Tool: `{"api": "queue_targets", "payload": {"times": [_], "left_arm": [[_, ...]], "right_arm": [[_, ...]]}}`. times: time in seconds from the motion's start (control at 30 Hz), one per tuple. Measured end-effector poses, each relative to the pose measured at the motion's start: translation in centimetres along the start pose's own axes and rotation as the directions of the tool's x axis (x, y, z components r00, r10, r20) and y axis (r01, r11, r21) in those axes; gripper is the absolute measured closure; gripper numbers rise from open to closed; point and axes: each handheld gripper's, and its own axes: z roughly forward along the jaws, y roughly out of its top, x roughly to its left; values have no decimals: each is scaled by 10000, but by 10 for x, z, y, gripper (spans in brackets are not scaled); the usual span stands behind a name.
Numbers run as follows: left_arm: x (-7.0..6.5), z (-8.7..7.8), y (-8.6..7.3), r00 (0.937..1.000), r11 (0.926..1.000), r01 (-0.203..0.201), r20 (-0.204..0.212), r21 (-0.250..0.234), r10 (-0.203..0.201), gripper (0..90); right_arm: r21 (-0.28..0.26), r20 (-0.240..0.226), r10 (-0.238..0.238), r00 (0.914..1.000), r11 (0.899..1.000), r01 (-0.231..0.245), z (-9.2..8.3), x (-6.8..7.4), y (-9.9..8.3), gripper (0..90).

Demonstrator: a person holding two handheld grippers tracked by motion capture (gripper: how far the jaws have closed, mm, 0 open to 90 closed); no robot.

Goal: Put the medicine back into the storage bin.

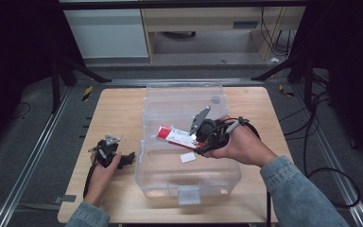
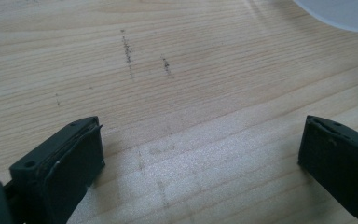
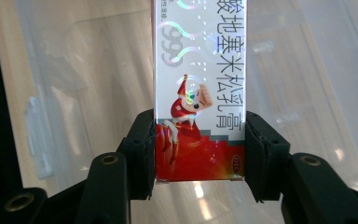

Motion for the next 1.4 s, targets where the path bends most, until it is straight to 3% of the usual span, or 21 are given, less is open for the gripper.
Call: {"api": "queue_targets", "payload": {"times": [0.17, 0.2, 0.37, 0.47, 0.87, 1.2, 1.27, 1.4], "left_arm": [[0, 0, 0, 10000, 10000, -19, 24, -5, 19, 0], [0, 0, 0, 10000, 10000, -20, 21, -5, 20, 0], [0, 0, 0, 10000, 10000, -23, 22, -1, 23, 0], [0, 0, 0, 10000, 10000, -22, 28, -18, 22, 0], [0, 0, 0, 10000, 10000, -48, 51, -9, 48, 0], [0, 1, 1, 10000, 10000, -71, 69, -5, 71, 0], [0, 1, 1, 10000, 10000, -61, 67, -14, 61, 0], [0, 1, 1, 10000, 10000, -63, 68, -14, 63, 0]], "right_arm": [[135, -312, -338, 9989, 9993, 342, 9, 8, 9, 515], [98, -608, -448, 9971, 9989, 455, 15, 12, 12, 515], [354, -882, -1001, 9911, 9940, 1036, 27, 23, 14, 515], [256, -1110, -1014, 9886, 9942, 1048, 31, 26, 12, 515], [760, -1519, -1348, 9792, 9861, 1475, 59, 33, 5, 515], [814, -1786, -1682, 9694, 9794, 1849, 81, 31, 10, 514], [719, -1842, -1564, 9704, 9825, 1720, 84, 30, 11, 514], [758, -2093, -1714, 9627, 9787, 1908, 92, 32, 12, 514]]}}
